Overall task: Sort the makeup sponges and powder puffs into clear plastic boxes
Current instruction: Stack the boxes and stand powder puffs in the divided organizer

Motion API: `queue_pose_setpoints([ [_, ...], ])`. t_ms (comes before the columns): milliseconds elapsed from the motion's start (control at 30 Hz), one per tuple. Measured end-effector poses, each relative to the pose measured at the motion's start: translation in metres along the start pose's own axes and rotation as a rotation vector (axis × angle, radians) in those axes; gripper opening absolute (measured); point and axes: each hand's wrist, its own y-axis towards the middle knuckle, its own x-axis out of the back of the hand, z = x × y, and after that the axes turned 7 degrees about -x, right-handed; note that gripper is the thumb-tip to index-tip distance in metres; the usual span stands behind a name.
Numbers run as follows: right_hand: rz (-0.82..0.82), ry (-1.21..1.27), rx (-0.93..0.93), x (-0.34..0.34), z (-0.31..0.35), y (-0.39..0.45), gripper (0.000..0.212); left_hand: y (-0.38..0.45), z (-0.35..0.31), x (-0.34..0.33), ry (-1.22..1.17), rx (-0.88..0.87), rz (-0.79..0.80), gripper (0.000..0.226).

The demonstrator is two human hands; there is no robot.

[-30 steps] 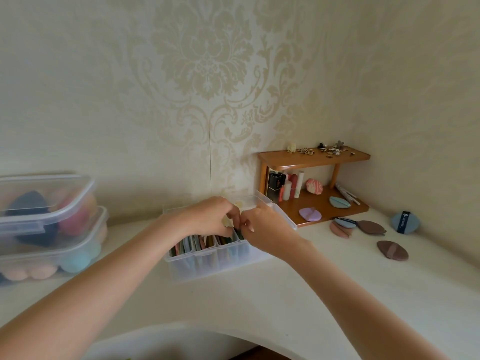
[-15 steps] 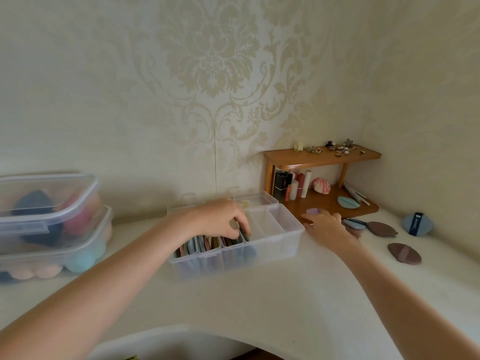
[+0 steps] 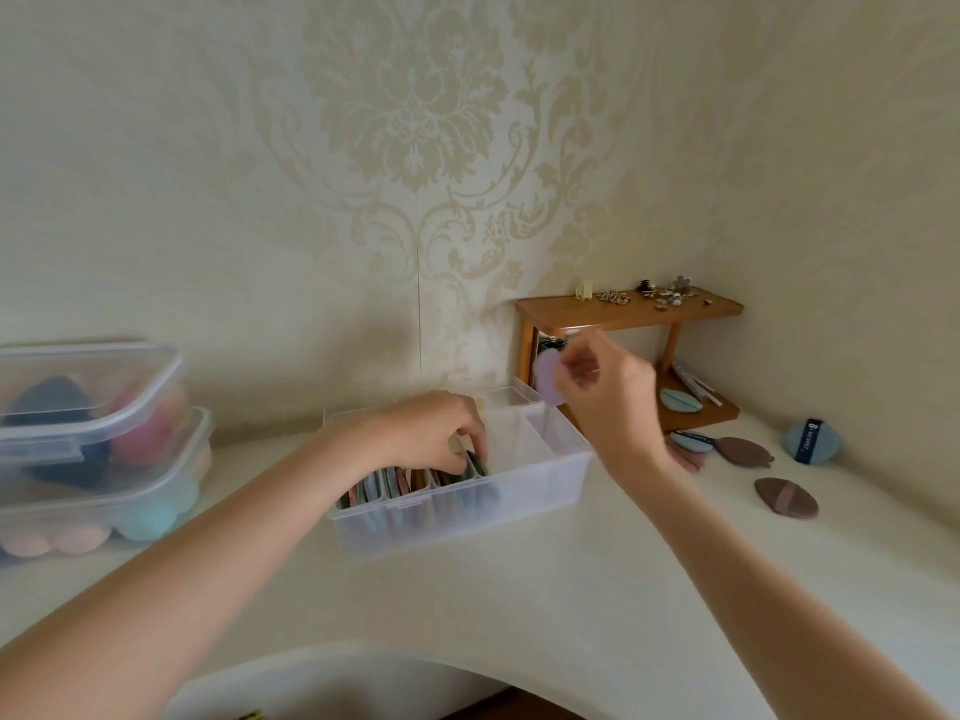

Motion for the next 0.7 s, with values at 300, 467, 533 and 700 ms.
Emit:
queue_pose_setpoints([
  [300, 0.393, -0.178, -0.013, -0.040, 0.016, -0.042, 0.018, -0.001, -0.004, -0.001, 0.033, 0.029, -0.010, 0.032],
  [467, 0.508, -0.262, -0.014, -0.034, 0.014, -0.041, 0.031, -0.001, -0.007, 0.003, 0.030, 0.023, 0.017, 0.032],
  [533, 0.530, -0.241, -0.028, -0.032, 0.013, -0.037, 0.030, -0.002, -0.007, 0.005, -0.003, 0.060, 0.022, 0.032],
  [700, 0.346, -0.192, -0.212, -0.006, -0.012, -0.005, 0.026, 0.000, -0.008, 0.010, -0.076, 0.065, 0.067, 0.036],
])
